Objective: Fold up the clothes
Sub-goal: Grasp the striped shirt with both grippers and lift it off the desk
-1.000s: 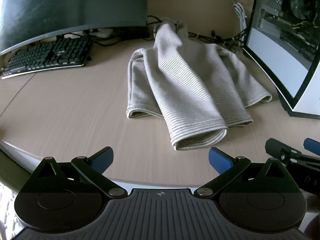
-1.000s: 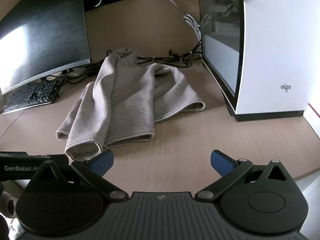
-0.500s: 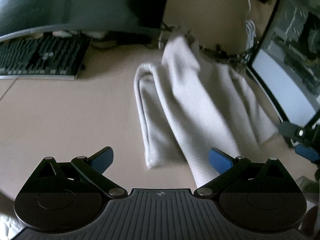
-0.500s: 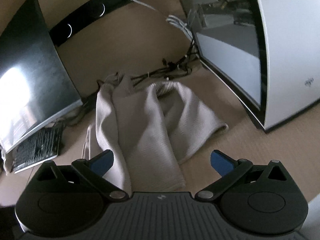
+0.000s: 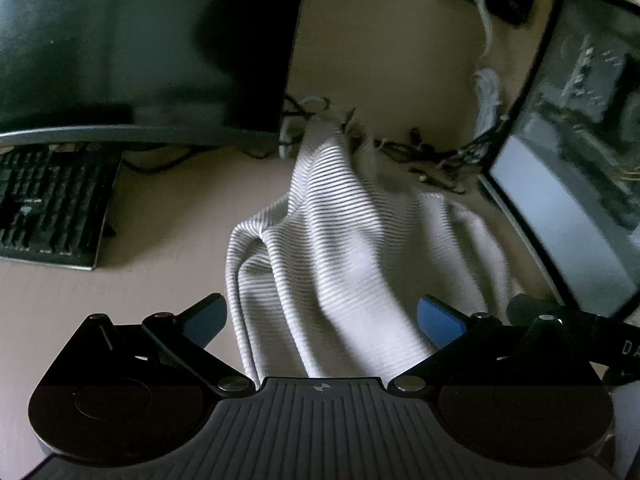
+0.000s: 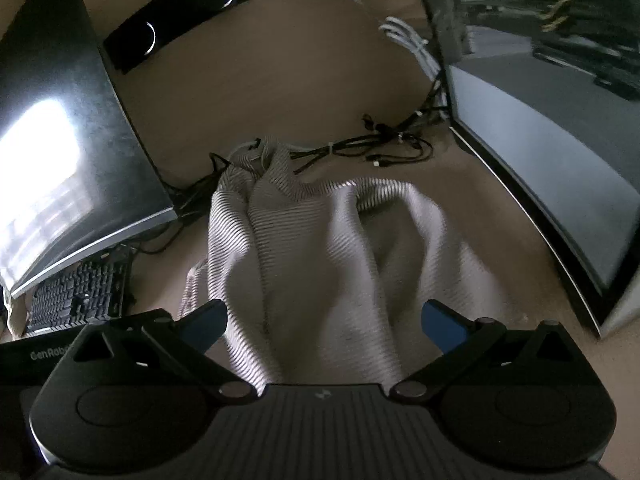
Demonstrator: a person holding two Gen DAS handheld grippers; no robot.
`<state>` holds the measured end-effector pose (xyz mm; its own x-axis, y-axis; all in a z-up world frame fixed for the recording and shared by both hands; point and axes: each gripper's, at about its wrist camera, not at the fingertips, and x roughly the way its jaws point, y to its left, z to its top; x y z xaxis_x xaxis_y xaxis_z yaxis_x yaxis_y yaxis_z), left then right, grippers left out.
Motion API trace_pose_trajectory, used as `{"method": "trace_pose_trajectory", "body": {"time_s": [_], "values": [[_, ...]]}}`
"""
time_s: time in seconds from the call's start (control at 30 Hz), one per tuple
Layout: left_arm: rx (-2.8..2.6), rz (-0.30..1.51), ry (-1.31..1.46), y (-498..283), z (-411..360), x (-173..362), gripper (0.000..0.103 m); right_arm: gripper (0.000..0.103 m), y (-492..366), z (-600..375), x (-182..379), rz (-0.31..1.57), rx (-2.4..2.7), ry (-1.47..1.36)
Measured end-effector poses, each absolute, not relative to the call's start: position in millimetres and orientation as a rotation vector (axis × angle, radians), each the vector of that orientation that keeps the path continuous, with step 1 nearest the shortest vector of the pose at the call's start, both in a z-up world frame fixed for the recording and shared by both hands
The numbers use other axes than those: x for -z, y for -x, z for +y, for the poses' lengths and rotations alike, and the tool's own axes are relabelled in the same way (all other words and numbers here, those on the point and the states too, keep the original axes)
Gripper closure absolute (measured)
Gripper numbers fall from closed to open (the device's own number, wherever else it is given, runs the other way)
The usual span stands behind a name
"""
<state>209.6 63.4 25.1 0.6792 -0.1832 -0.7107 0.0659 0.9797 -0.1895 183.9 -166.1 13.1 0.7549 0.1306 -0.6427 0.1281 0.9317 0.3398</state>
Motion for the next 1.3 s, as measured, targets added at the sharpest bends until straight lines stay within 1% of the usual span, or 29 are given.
{"method": "trace_pose_trajectory", "body": {"time_s": [0.1,0.23,0.3,0.4,0.53,0.63,0.77,0.87,0.97,1.0,1.03,1.1,1.17,1.2,1.23,1.3], "values": [[0.129,0.847,0.217,-220.9,63.9,-22.9,0.000,0.000,-217.1,-176.0,3.5,0.785,-0.042,-0.399],[0.081,0.892,0.172,-230.4,60.6,-16.8,0.000,0.000,-258.7,-180.8,24.0,0.816,-0.044,-0.372],[0.092,0.911,0.170,-230.1,62.2,-15.0,0.000,0.000,-278.4,-188.8,38.3,0.868,-0.039,-0.434],[0.139,0.916,0.181,-229.3,68.5,-9.1,0.000,0.000,-284.1,-193.8,48.0,0.872,-0.051,-0.492],[0.225,0.915,0.298,-222.9,80.6,6.7,0.000,0.000,-267.3,-174.5,44.9,0.945,-0.151,-0.385],[0.252,0.932,0.348,-214.1,80.2,13.2,0.000,0.000,-231.3,-162.0,46.1,0.921,-0.238,-0.301],[0.310,0.940,0.390,-203.4,80.3,15.3,0.000,0.000,-198.1,-151.9,41.2,0.973,-0.241,-0.348],[0.336,0.940,0.377,-198.0,76.9,12.4,0.000,0.000,-175.4,-137.2,38.0,1.004,-0.271,-0.289],[0.369,0.873,0.306,-183.9,75.2,-3.2,0.000,0.000,-155.5,-119.4,33.8,1.032,-0.274,-0.145],[0.379,0.861,0.276,-182.0,73.6,-7.2,0.000,0.001,-152.5,-118.7,31.3,1.032,-0.248,-0.116],[0.391,0.857,0.248,-181.6,71.7,-10.0,0.000,0.006,-150.2,-119.2,28.5,1.029,-0.214,-0.091],[0.415,0.859,0.211,-183.9,65.7,-13.1,0.000,0.012,-149.8,-123.7,18.3,0.983,-0.134,-0.047],[0.435,0.854,0.189,-190.2,56.8,-12.1,0.000,0.020,-158.2,-132.5,6.2,0.904,-0.088,-0.041],[0.441,0.846,0.175,-194.1,51.4,-10.7,0.000,0.030,-163.2,-137.3,0.2,0.865,-0.069,-0.042],[0.444,0.839,0.152,-199.3,43.9,-7.9,0.000,0.037,-172.3,-143.6,-3.4,0.833,-0.056,-0.058],[0.446,0.861,0.139,-212.3,34.7,1.2,0.000,0.041,-196.9,-151.2,-2.1,0.798,-0.054,-0.097]]}}
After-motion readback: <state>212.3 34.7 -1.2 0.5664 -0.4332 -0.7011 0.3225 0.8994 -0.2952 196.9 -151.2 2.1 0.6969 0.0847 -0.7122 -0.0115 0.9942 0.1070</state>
